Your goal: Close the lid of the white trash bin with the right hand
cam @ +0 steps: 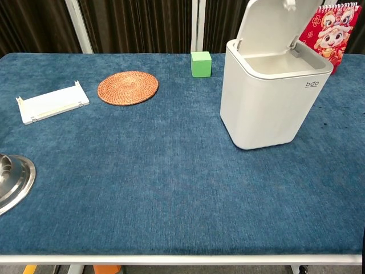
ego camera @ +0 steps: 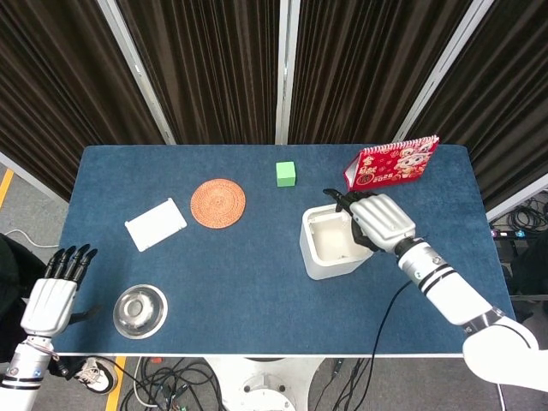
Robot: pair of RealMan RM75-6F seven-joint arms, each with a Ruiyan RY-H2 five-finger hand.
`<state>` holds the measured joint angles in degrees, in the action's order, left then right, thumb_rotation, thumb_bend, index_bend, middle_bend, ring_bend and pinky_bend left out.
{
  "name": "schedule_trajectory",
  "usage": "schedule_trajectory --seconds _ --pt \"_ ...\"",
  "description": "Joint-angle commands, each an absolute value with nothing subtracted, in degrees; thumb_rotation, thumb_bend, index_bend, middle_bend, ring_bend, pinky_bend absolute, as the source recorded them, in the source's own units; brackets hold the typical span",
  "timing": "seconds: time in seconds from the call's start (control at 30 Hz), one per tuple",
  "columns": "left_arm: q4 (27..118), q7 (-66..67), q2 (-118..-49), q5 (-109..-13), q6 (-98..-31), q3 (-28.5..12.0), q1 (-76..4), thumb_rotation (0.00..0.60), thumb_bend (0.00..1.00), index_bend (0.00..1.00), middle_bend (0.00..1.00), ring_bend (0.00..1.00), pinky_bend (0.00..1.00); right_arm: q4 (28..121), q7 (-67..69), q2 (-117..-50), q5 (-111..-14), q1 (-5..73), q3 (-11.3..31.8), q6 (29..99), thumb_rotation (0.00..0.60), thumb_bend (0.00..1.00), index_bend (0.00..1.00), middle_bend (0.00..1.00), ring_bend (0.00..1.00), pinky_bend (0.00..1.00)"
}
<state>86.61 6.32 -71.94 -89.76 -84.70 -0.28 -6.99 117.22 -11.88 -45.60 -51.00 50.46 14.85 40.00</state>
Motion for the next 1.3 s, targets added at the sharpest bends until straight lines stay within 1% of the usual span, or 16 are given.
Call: schedule_trajectory --seconds 0.03,0.27,0.47,0.87,0.97,1.13,1.27,1.3 --pt "86.65 6.37 -71.94 -89.71 -84.63 -0.26 -7.01 0.6 0.0 0.07 0.05 0.0 0.08 118.76 -10.83 -44.57 -53.56 48.77 13.42 39.88 0.6 1.0 0.0 0.29 0.17 0.25" --pt "86.68 6.37 -71.89 -89.76 -84.82 -0.07 -6.78 0.6 0.0 0.07 0.06 0.0 0.08 119.24 -8.26 -44.98 -59.41 45.3 10.59 39.85 0.6 1.0 0.0 0.29 0.17 0.25" --pt "86.67 6.2 -71.82 -89.65 -84.99 -0.15 -6.69 0.6 0.0 0.07 0.05 0.0 0.08 116.95 -6.26 -47.1 -65.98 42.71 8.81 41.1 0.6 1.0 0.0 0.27 0.17 0.25" --pt "86.27 5.23 -71.99 -89.12 -84.94 -0.26 -6.49 0.6 0.0 0.07 0.05 0.0 0.08 113.65 -3.57 -49.33 -68.79 42.47 7.4 39.38 0.6 1.0 0.0 0.27 0.17 0.25" --pt "86.11 5.19 -72.13 -89.21 -85.26 -0.32 -6.39 0.6 0.0 0.07 0.05 0.0 0.08 114.87 -2.31 -48.68 -70.67 41.47 8.43 42.33 0.6 1.0 0.0 0.26 0.17 0.25" --pt "86.23 5.1 -72.03 -89.54 -85.49 -0.44 -6.49 0.6 0.0 0.07 0.05 0.0 0.08 116.31 2.7 -44.79 -75.17 37.16 9.66 49.64 0.6 1.0 0.0 0.26 0.17 0.25" --pt "86.54 5.13 -71.8 -89.89 -85.83 -0.56 -6.56 0.6 0.0 0.07 0.05 0.0 0.08 115.27 5.65 -42.07 -80.05 31.25 7.8 56.88 0.6 1.0 0.0 0.26 0.17 0.24" --pt "86.7 5.12 -71.71 -89.94 -85.92 -0.65 -6.6 0.6 0.0 0.07 0.06 0.0 0.08 114.36 5.92 -41.78 -82.12 28.9 6.71 59.89 0.6 1.0 0.0 0.26 0.17 0.24"
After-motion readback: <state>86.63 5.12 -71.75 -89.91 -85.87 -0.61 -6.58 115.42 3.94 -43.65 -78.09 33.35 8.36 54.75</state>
